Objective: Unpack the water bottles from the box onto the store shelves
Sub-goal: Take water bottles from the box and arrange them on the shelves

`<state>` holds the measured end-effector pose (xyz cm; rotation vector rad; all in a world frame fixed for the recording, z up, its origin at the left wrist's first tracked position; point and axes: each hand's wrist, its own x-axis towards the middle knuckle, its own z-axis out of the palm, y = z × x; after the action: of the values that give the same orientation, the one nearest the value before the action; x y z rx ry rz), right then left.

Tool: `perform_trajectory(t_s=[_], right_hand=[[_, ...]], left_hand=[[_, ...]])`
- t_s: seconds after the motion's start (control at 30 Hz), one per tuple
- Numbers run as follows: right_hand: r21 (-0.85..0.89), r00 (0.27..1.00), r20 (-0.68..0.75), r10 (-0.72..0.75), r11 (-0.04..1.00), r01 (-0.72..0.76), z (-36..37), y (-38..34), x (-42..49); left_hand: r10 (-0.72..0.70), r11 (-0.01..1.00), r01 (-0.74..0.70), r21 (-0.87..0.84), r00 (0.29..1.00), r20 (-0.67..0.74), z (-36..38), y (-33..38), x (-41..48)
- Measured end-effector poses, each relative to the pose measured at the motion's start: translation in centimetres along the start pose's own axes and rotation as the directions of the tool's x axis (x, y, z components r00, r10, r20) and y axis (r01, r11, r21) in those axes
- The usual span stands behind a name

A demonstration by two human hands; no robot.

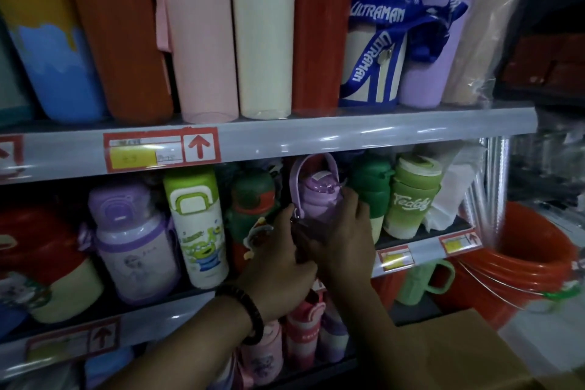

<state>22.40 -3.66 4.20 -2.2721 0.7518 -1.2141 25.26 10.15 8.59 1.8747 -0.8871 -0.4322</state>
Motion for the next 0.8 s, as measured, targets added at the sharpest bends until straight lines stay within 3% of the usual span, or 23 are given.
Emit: perform_trajectory(t_s=[0.17,0.5,0.67,0.8], right_hand=[[0.076,0.998,0.015,0.064,0.995,-0.065,0.8,-0.2,0.6],[0.173,0.998,-0.063,-0.023,0.984,0.034,-2.6,-0.7,1.8],[0.198,0.998,0.02,-0.055,0.979,0.05,-4.4,0.2,1.5],[0.232,0.993,0.115,0.002,0.972,-0.028,-5.5,1.1,1.0]], left_hand=[[-0.007,1.0,0.007,-0.012,1.0,0.002,0.4,-0.9,0.1],[0.135,0.968,-0.136,-0.212,0.991,-0.019,0.6,-0.4,-0.3],[0.086,0.956,-0.09,-0.279,0.996,-0.027,0.7,-0.4,-0.7],[0.039,0.924,-0.055,-0.377,0.998,-0.05,1.1,-0.2,-1.0]])
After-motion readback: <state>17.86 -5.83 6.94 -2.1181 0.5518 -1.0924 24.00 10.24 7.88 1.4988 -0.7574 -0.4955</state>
